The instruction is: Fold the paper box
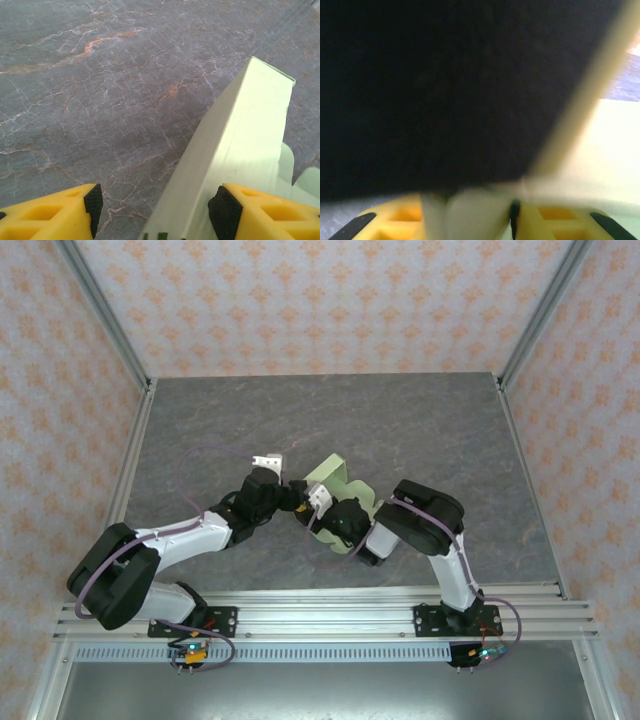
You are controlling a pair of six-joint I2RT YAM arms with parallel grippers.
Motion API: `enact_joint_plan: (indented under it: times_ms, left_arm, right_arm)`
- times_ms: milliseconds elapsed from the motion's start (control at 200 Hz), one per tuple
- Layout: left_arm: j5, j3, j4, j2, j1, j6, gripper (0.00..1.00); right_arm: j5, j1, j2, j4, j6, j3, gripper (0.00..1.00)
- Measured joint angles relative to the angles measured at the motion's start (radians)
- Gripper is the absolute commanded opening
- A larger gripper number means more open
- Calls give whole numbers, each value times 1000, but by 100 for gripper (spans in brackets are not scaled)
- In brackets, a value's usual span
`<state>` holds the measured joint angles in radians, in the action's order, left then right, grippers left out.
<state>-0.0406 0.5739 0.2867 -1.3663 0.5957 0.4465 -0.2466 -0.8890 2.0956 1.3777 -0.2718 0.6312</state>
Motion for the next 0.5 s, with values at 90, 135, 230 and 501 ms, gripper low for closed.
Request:
enact_joint_plan:
  times_ms: [90, 135, 230, 501]
  left_arm:
    - [9, -5, 3, 0, -9, 5, 65]
    - [16, -7, 7, 0, -11, 9, 65]
    - [24, -10, 17, -3, -13, 18, 64]
    - [22, -14, 24, -5, -13, 27, 64]
  right_arm:
    - [-55, 16, 25, 0, -2, 33, 34]
    - [-77, 24, 35, 2, -2, 45, 31]
    - [-128, 39, 50, 5, -2, 62, 26]
    - [-236, 72, 68, 7, -14, 76, 15]
